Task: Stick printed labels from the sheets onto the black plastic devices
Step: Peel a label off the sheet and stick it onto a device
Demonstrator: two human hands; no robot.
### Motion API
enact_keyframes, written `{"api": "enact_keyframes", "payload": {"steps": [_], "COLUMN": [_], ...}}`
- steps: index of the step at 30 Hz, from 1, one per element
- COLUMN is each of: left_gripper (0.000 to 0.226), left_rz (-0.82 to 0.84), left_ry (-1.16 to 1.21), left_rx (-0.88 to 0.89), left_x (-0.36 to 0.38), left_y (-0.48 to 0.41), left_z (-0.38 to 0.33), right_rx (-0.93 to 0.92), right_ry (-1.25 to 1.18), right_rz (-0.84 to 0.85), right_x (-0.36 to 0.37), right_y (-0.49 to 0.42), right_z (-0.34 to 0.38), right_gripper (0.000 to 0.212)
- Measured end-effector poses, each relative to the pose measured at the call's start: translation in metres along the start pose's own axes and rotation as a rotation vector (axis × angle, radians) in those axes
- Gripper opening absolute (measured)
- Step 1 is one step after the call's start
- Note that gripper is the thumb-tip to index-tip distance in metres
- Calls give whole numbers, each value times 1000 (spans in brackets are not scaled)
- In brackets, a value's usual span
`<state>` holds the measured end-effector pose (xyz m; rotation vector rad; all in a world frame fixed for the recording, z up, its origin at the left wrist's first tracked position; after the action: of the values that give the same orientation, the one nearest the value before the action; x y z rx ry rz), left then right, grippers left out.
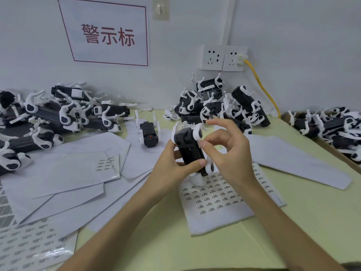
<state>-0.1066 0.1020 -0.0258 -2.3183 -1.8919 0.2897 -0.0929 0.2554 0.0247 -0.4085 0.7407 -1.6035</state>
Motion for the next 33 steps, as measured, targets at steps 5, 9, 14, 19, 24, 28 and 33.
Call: {"api": "enact_keyframes", "payload": {"steps": [5, 9, 14, 19, 24, 28, 33], "left_gripper": [54, 52, 52, 39, 42, 44, 24], "left_rz": [7, 9, 15, 48, 100, 79, 29], "left_ry": [-6, 5, 12, 102, 184, 238, 286], "left_rx": [-1, -3, -29, -130, -165, -179, -199], "left_x": [-1, 0, 0, -1, 0, -2, -4], "left_y": [-1, 0, 0, -1, 1, 0, -3], "left_z": [1, 1, 3, 2, -5, -6, -4], "right_rx": [4, 14, 30, 165, 245, 222, 240], "right_ry": [19, 30, 38, 41, -70, -116, -177], "right_rz": [-3, -2, 14, 23, 114, 114, 75], "right_x": [1, 1, 1, 0, 6, 6, 4], "right_y": [0, 1, 1, -3, -3, -3, -1], "right_z": [0, -1, -3, -16, -22, -19, -20], "right_gripper": [39, 38, 31, 12, 22, 15, 18]}}
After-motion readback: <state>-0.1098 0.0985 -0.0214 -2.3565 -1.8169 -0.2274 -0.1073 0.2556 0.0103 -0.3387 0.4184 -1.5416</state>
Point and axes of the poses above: each hand's wrist, its own y-axis away from the middle knuckle, its own x-axis out of the palm, z = x × y, the point moved 6 cm from there along -y, towards the middle knuckle, and after that the axes turned 2 degrees about -x, right-handed, at the moved point
